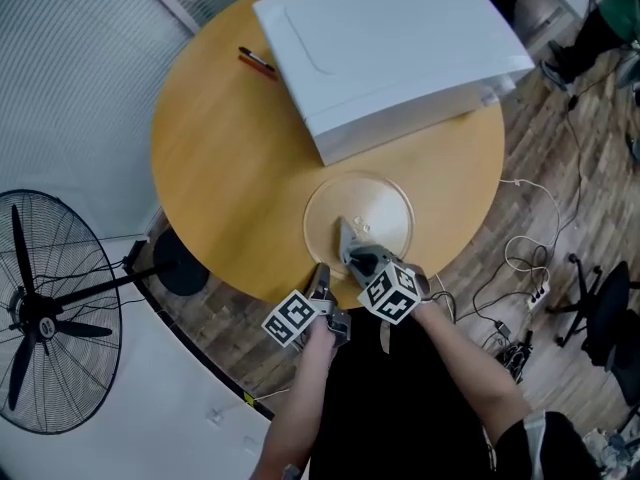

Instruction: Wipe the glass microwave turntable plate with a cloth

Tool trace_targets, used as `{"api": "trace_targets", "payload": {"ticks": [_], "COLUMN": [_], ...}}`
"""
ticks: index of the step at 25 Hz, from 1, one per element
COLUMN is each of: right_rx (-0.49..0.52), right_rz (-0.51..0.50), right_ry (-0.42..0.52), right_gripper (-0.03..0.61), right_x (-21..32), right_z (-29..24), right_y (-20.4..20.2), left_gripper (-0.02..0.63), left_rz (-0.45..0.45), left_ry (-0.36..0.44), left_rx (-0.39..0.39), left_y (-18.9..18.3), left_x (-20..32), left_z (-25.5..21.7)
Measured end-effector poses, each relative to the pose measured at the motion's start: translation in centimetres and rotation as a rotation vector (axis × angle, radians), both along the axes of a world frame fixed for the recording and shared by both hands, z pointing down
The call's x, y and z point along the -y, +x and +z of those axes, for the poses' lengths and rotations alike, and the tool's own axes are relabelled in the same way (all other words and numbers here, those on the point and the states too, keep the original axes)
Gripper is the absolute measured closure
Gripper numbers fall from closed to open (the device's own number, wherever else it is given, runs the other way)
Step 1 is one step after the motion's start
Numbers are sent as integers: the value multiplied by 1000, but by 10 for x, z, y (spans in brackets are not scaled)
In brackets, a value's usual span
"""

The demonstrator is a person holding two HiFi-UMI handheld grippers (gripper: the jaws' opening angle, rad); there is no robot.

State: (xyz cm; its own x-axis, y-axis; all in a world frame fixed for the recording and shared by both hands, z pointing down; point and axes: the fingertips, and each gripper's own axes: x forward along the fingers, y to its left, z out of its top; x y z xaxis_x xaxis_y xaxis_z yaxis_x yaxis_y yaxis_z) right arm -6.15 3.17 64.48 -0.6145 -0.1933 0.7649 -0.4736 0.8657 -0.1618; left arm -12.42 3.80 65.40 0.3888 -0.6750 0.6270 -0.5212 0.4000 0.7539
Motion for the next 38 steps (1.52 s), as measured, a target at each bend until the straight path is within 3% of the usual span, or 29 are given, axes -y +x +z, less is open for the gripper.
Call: {"api": "trace_targets", "payload": {"ticks": [3,7,13,20,26,31,38], "right_rx": [-12,-30,19,120,248,371,499], "right_rz": [-16,-21,53,102,156,180,143], "right_ry": [-37,-13,29,84,125,130,224], "right_gripper": [558,558,558,558,558,558,558], "right_x": [-15,-20,-24,-19,-2,10,13], "right_z": [-1,-12,-46,-96,-156,-209,-285], "right_y": [3,11,29,46,68,92,134], "left_gripper": [589,584,584,586,615,617,617], "left_rz": [31,50,87,39,74,117,191], "left_ry": [2,24,27,54,211,367,617], "left_rx": [13,19,10,48,140,267,473], "left_y": [3,4,6,-9,7,36,84], "left_x": [-2,3,0,-22,-16,-6,-7], "left_z": [1,1,-2,-27,-91,-160,-268]}}
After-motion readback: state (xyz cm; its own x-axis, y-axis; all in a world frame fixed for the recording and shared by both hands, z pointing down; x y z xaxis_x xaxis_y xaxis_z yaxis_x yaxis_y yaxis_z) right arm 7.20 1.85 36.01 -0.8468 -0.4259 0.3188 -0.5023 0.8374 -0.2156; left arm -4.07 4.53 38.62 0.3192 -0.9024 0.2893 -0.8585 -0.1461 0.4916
